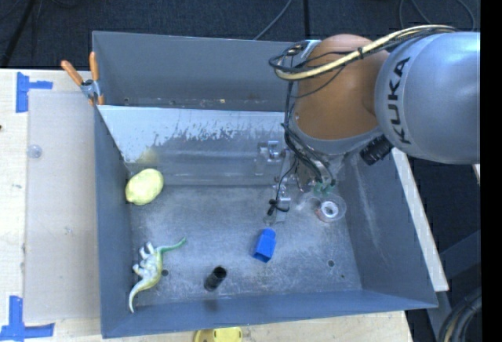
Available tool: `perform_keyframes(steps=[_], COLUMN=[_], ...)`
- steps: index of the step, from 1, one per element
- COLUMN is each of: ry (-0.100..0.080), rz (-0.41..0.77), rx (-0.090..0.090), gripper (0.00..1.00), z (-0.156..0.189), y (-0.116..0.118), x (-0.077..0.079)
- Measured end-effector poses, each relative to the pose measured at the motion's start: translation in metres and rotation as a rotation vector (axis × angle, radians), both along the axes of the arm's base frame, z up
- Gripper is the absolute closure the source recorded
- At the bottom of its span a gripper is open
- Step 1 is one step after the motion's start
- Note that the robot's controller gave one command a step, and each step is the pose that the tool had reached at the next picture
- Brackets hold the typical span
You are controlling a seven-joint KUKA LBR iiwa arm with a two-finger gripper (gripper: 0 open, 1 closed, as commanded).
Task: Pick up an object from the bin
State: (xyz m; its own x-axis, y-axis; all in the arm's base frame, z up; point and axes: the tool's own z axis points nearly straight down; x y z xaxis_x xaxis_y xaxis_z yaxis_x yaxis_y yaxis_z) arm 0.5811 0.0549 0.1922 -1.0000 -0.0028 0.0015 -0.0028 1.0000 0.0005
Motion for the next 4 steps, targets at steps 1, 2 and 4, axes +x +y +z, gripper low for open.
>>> perform_keyframes(steps=[1,2,4], ry=[-0.006,0.004,-0.005], rz=[0.241,0.456,0.955], rx=[0.001,0.001,0.0], gripper=[0.0,0.0,0.0], z=[-0.042,-0.068,-0.094], y=[-0.011,-0.039,-0.017], x=[-0.007,-0.028,-0.027])
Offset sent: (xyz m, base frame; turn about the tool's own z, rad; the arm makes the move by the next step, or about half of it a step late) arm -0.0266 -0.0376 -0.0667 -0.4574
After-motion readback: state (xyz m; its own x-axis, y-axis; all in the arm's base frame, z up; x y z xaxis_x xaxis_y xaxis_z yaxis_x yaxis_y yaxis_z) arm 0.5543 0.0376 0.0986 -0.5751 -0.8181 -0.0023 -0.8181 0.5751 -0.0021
